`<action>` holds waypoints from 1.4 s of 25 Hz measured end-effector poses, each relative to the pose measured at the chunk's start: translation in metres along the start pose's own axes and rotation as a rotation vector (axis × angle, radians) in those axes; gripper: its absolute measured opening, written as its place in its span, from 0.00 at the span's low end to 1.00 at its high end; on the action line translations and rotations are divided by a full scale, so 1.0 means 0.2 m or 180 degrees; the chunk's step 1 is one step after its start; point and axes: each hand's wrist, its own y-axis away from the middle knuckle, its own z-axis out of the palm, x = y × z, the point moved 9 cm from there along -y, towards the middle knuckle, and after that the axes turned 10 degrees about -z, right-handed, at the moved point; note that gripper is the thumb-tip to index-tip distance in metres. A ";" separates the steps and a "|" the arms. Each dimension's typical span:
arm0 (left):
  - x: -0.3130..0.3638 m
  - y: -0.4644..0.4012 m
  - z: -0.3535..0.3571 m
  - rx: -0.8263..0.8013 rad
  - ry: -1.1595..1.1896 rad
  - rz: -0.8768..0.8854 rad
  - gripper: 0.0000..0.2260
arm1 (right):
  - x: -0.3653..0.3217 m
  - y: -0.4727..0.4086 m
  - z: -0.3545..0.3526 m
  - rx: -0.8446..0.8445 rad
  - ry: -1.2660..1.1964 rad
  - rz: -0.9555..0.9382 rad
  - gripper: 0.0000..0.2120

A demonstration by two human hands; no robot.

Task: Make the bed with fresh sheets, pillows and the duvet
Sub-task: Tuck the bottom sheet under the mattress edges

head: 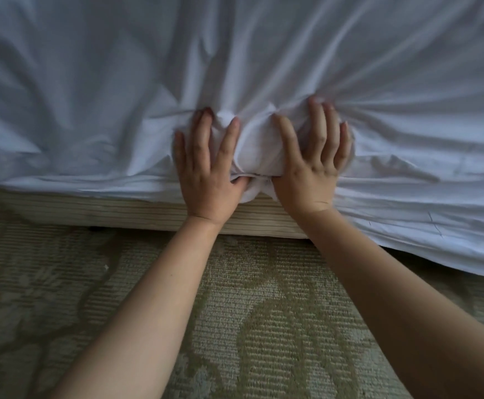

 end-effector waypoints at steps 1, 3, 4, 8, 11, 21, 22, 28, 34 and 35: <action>0.00 0.00 -0.01 -0.0138 0.0008 0.0118 0.36 | 0.00 0.00 -0.01 -0.0166 -0.0156 -0.0064 0.31; -0.02 0.02 -0.01 -0.0438 0.0037 0.0275 0.37 | -0.01 0.01 -0.03 -0.0530 -0.0565 -0.0284 0.31; -0.02 0.02 -0.01 -0.0570 0.0048 0.0324 0.37 | -0.02 0.01 -0.05 -0.0631 -0.0721 -0.0453 0.29; -0.01 0.03 0.02 -0.0844 -0.0172 0.0421 0.42 | -0.02 0.05 -0.08 -0.0842 -0.0619 -0.1008 0.30; -0.02 0.02 -0.01 -0.0666 -0.0037 0.0611 0.37 | 0.00 0.04 -0.09 -0.0675 -0.0597 -0.0833 0.27; 0.01 -0.04 -0.07 -0.0151 -0.0035 0.0463 0.41 | 0.01 -0.01 -0.08 -0.0407 -0.0304 -0.0451 0.25; 0.02 -0.05 -0.06 -0.0135 -0.0065 0.0435 0.42 | 0.03 -0.02 -0.07 -0.0392 -0.0253 -0.0389 0.28; 0.02 -0.03 0.02 0.0062 -0.0342 0.0219 0.41 | 0.00 -0.01 0.01 0.0063 0.0101 0.0036 0.31; -0.02 -0.03 -0.04 -0.0255 0.0014 0.0626 0.34 | 0.01 0.02 -0.02 -0.0218 -0.0387 -0.0035 0.30; -0.02 -0.03 -0.04 -0.0363 0.0055 0.0666 0.34 | 0.00 0.03 -0.04 -0.0326 -0.0515 -0.0117 0.29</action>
